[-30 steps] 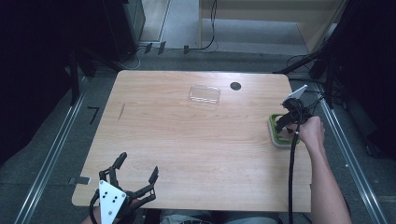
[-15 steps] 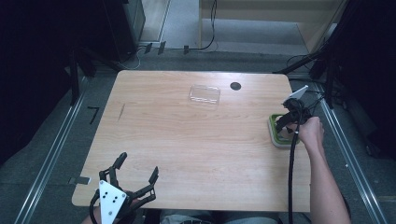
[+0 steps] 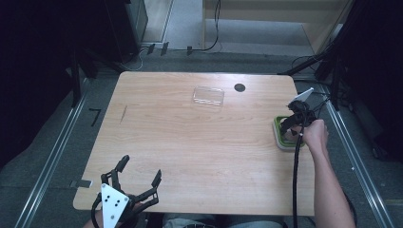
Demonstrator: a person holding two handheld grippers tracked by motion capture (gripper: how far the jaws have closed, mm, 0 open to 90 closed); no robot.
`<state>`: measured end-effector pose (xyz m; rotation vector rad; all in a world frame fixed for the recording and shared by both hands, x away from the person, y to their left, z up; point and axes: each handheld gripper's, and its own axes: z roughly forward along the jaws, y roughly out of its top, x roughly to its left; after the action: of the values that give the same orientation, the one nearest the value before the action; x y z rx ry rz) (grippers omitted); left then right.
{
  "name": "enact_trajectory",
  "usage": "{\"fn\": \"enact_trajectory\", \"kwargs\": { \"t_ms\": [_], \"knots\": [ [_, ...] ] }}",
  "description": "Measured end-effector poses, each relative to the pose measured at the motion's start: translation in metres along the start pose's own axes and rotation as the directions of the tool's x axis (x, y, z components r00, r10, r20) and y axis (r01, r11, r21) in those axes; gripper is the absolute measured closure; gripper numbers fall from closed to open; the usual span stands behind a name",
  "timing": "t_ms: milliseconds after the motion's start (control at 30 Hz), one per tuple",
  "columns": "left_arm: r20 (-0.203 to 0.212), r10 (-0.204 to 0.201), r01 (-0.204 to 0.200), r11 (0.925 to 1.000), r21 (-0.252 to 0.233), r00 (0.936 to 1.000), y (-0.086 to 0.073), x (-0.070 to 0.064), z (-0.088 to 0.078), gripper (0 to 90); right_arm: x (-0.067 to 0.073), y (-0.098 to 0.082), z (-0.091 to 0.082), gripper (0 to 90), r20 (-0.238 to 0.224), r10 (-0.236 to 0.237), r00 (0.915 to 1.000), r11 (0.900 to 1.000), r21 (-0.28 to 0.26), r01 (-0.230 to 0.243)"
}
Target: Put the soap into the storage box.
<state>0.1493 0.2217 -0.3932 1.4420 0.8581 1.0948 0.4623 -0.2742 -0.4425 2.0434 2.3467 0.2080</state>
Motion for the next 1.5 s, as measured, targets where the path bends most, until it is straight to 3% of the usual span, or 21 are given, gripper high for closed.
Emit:
{"fn": "enact_trajectory", "kwargs": {
  "t_ms": [767,1067,1500],
  "knots": [
    [0.0,0.001,-0.001,1.0,-0.002,1.0,-0.0001,0.0001,-0.0003,9.9,-0.0025,0.0011,0.0083,33.1,0.019,0.047,0.9987,0.999,-0.001,-0.047],
    [0.0,0.003,-0.003,1.0,-0.001,1.0,0.0,-0.0001,-0.0004,9.9,-0.0011,0.0012,0.0088,33.3,0.032,0.045,0.9985,0.999,0.002,-0.045],
    [-0.001,0.001,-0.001,1.0,-0.003,1.0,-0.0001,-0.0004,0.0007,9.9,-0.0023,-0.0001,0.0076,31.3,0.016,0.048,0.9987,0.999,-0.001,-0.048]
  ]
}}
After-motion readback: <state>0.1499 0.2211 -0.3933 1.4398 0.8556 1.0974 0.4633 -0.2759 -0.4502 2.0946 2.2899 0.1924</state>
